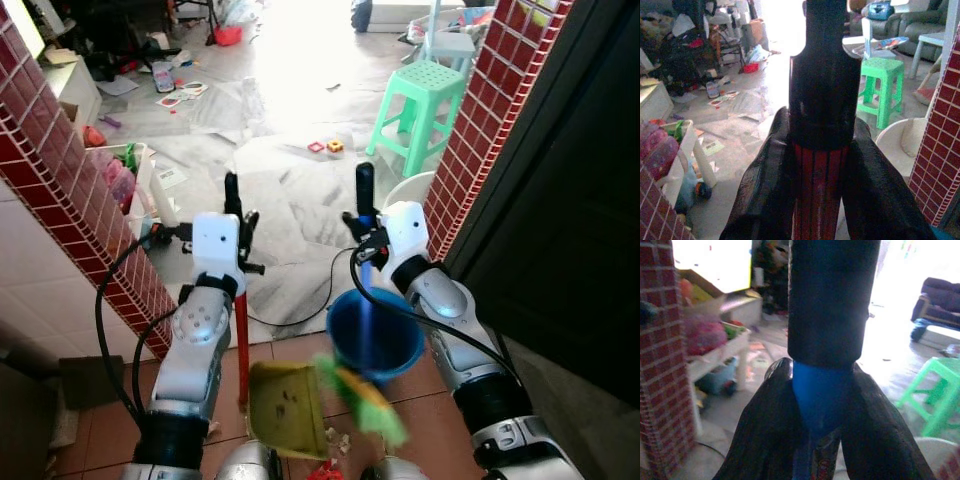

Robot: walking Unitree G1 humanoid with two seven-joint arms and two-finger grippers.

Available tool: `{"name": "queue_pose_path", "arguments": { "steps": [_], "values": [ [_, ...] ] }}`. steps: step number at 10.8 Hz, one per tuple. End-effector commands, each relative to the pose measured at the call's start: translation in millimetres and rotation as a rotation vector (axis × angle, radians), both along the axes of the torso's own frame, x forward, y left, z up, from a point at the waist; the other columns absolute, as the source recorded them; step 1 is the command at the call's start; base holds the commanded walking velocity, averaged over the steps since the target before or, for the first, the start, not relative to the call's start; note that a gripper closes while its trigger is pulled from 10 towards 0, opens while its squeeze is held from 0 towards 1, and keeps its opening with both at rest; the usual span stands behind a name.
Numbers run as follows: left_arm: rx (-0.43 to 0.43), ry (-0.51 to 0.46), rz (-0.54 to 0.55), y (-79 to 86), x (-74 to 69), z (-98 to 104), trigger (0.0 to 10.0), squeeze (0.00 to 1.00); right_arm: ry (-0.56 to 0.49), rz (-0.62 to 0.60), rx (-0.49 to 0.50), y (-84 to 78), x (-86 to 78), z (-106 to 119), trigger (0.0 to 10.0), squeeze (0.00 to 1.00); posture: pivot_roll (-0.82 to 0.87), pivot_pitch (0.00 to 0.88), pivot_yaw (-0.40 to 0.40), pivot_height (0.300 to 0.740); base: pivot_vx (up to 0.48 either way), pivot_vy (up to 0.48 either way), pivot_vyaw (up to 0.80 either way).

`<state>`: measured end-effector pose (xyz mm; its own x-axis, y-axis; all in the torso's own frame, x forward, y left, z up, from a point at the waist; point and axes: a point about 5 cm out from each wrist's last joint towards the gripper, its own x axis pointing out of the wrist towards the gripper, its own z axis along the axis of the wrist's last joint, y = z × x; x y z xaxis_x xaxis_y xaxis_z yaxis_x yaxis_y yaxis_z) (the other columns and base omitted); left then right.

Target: Sweep floor

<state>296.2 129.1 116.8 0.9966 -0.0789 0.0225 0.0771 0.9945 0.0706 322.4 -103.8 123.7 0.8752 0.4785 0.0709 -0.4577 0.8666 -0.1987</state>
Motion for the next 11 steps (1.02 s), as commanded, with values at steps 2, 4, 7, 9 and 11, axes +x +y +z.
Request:
{"name": "queue_pose_path", "arguments": {
  "steps": [2,4,7,9,11],
  "values": [
    [0.005,-0.006,-0.005,-2.7,-1.8,4,10.0,0.0,-0.069,-0.044,-0.067,-6.9,5.2,8,10.0,0.0,-0.08,0.018,0.017,0.74,0.0,0.0,0.0],
    [0.001,0.011,-0.003,-2.4,-1.7,2,10.0,0.0,-0.062,-0.048,-0.063,-5.6,3.9,5,10.0,0.0,-0.08,0.022,0.021,0.74,0.0,0.0,0.0],
    [0.095,0.039,-0.038,3.8,-5.8,8,10.0,0.0,0.107,-0.037,-0.065,-2.4,-8.1,-26,10.0,0.0,-0.07,0.032,0.024,0.74,0.0,0.0,0.0],
    [0.12,0.063,-0.092,8.7,-15.2,1,10.0,0.0,0.141,-0.044,-0.021,1.6,-14.0,-32,10.0,0.0,-0.07,0.044,0.023,0.74,0.0,0.0,0.0],
    [0.106,0.096,-0.11,-0.7,-18.1,-4,10.0,0.0,0.147,-0.046,-0.016,4.5,-15.5,-33,10.0,0.0,-0.07,0.048,0.018,0.74,0.0,0.0,0.0]
  ]
}}
